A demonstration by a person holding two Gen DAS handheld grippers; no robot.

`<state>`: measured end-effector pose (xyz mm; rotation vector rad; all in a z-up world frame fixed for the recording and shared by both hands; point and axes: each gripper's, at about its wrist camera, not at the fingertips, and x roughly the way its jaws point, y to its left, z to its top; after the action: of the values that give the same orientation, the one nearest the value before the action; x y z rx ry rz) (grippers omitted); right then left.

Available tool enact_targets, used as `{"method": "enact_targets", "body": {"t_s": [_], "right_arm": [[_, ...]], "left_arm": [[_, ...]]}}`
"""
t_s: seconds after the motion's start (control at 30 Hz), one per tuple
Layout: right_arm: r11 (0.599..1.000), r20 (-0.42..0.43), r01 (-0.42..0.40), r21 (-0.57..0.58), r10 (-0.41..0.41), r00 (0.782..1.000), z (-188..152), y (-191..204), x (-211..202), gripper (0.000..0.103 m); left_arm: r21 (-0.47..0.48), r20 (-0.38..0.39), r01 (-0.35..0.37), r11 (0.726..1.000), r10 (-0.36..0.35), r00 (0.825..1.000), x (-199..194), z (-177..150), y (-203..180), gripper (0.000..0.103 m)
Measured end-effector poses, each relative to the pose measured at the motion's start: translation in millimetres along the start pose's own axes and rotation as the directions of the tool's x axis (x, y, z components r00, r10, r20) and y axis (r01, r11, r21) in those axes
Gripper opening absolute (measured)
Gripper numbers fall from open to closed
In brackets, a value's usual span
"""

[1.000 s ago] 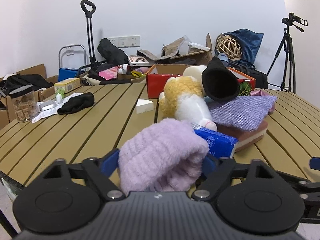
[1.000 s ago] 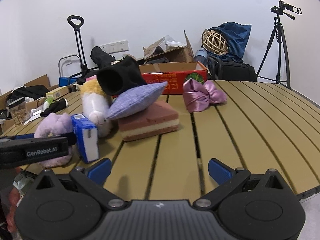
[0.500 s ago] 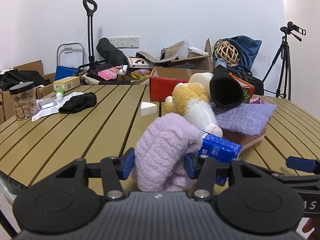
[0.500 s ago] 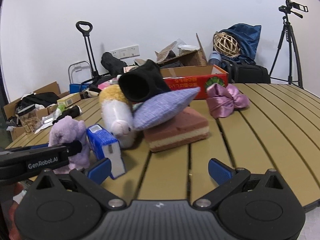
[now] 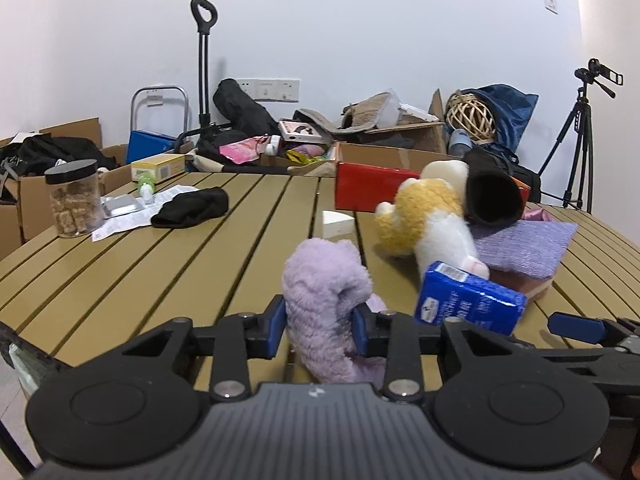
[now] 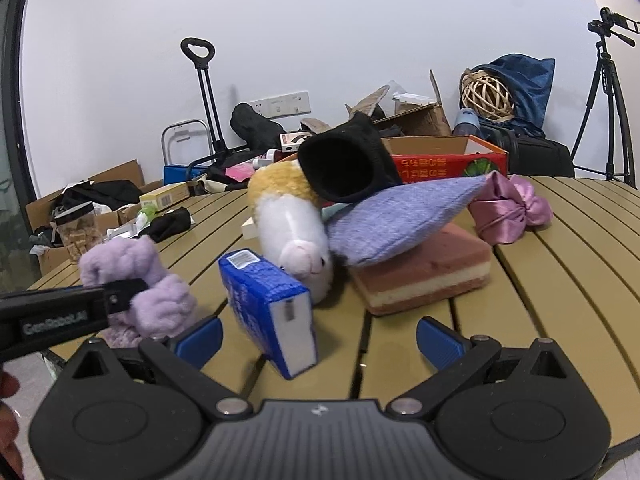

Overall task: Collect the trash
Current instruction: 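Grasp the lilac plush with the left gripper while the right gripper grasps the blue milk carton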

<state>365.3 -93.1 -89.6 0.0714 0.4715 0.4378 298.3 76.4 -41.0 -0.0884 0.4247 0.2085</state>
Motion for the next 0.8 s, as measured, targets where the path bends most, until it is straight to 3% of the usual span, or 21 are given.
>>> {"method": "enact_targets", "body": {"t_s": [0.2,0.3,0.4,0.47,0.57,0.8], "right_arm": [[1.000,0.010,-0.024,-0.004,0.024,1.000,1.2,12.3,13.5,0.101],[0.999,0.023,-0.031,-0.022,0.031,0.999,0.4,19.2,17.6,0.089],[0.998,0.029,-0.043,-0.036,0.044,0.999,-0.4,23.4,19.9,0.068],[0.998,0.029,-0.051,-0.036,0.052,0.998,-0.7,23.9,20.3,0.041],[0.997,0.036,-0.072,-0.036,0.074,0.997,-1.0,23.7,18.0,0.028],[0.995,0.079,-0.095,-0.038,0.098,0.992,0.4,22.3,5.8,0.023]], "left_arm": [[0.003,0.011,-0.012,1.000,0.012,1.000,-4.3,-1.4,9.7,0.034],[-0.003,0.016,-0.018,1.000,0.018,1.000,-5.8,-1.5,14.6,0.034],[-0.021,0.015,-0.004,1.000,0.004,1.000,-5.9,-1.0,19.3,0.034],[-0.027,0.015,0.001,1.000,0.000,1.000,-5.9,-0.7,21.1,0.034],[-0.025,0.019,0.003,1.000,-0.002,1.000,-6.9,-1.0,20.8,0.034],[-0.020,0.025,0.010,1.000,-0.009,1.000,-7.3,-1.1,17.3,0.034]]}}
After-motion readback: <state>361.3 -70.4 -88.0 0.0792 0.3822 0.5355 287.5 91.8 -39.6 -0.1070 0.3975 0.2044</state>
